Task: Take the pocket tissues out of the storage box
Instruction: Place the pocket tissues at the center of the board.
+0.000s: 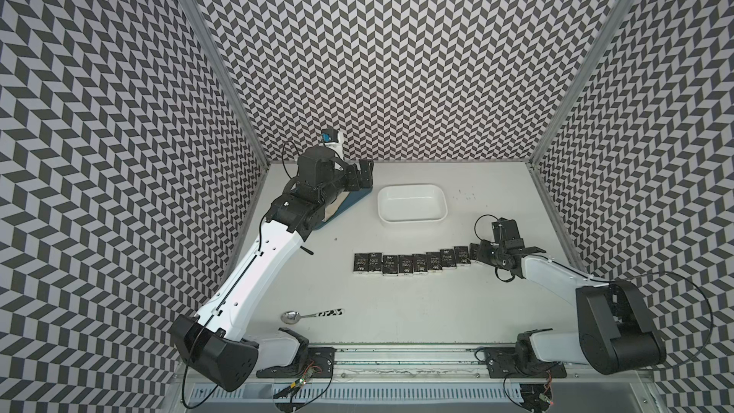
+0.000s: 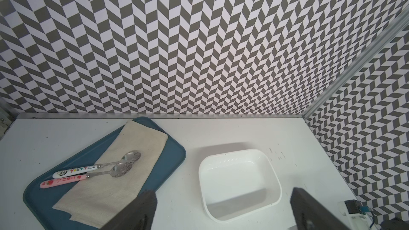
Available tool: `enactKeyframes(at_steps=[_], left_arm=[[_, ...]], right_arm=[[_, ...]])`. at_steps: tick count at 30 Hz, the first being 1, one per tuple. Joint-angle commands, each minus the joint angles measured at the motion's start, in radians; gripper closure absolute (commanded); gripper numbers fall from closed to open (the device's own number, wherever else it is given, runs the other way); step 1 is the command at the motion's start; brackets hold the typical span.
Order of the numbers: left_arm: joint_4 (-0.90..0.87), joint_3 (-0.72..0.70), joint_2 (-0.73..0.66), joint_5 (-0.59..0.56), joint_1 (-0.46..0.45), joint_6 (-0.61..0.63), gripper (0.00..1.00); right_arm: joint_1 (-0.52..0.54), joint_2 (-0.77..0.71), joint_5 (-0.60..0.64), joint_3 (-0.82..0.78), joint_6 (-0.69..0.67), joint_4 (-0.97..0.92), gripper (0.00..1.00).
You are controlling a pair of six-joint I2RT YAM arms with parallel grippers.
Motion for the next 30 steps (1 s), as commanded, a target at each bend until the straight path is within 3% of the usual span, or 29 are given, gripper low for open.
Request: enactKeyframes(at_steps=[1, 14, 22, 30], left_arm=[[-0.003, 0.01, -0.005, -0.013, -0.006, 0.012, 0.01], [-0.016, 0.018, -0.014, -0.022, -0.007, 0.013, 0.01], [-0.033, 0.037, -0.012, -0.038, -0.006, 0.012, 0.01], [-0.039, 0.042, -0.017, -0.044, -0.006, 0.015, 0.01]], right_arm=[[0.0, 0.022, -0.032, 0.0, -0.025, 0.034, 0.62], [-0.002, -0.009, 0.027, 0.079, -0.011, 0.007, 0.57], [0.003, 0.051, -0.017, 0.167, -0.032, 0.014, 0.57], [0.004, 0.151, 0.059, 0.199, -0.074, 0.003, 0.55]])
